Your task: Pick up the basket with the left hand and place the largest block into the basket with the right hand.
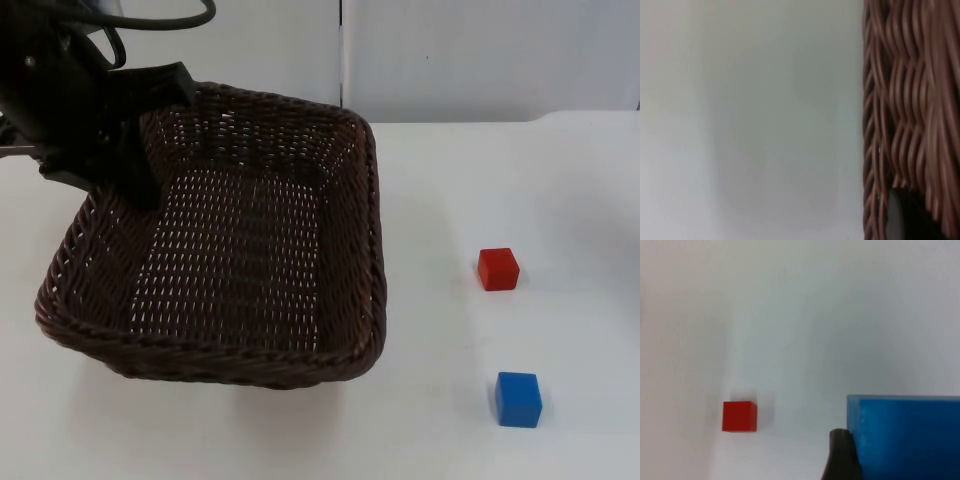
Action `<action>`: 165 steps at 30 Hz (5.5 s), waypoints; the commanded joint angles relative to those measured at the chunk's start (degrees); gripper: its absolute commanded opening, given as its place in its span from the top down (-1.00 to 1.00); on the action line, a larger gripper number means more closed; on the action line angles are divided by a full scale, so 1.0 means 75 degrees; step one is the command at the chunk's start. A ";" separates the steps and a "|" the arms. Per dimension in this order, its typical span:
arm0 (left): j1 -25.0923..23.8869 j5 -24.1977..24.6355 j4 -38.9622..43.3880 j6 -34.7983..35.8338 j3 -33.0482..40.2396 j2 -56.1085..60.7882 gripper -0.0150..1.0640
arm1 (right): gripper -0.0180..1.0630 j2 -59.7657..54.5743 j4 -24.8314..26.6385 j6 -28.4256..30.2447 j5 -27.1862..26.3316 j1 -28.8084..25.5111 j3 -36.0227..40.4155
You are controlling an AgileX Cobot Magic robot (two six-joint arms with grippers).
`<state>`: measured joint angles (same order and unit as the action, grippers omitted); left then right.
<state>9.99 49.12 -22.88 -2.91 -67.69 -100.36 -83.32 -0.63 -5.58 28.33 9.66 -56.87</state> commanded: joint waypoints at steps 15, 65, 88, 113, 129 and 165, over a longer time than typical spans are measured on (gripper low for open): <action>0.0043 -0.0071 -0.0107 0.0038 0.0001 0.0043 0.98 | 0.97 0.1362 -0.0069 0.0267 0.0845 0.0049 -0.0046; 0.0043 -0.0071 -0.0107 0.0038 0.0001 0.0043 0.98 | 0.97 0.1018 0.2308 0.2830 -0.0265 0.3701 -0.0046; 0.0043 -0.0071 -0.0124 0.0038 0.0001 0.0043 0.98 | 0.97 -0.2450 0.2561 0.3471 -0.0265 0.3701 -0.2647; 0.0043 -0.0071 -0.0171 0.0038 0.0001 0.0043 0.98 | 0.97 -0.4550 0.2729 0.3490 -0.0717 0.4286 -0.3909; 0.0043 -0.0071 -0.0190 0.0038 0.0001 0.0043 0.98 | -0.51 -0.4569 0.2729 0.3402 -0.0591 0.4286 -0.3909; 0.0043 -0.0058 -0.0225 0.0054 0.0001 0.0043 0.98 | -0.76 0.0284 0.1099 0.2030 0.0900 0.4269 -0.1707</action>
<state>9.99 49.03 -22.80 -2.91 -67.69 -100.55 -82.99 7.80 9.97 36.44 41.41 -71.20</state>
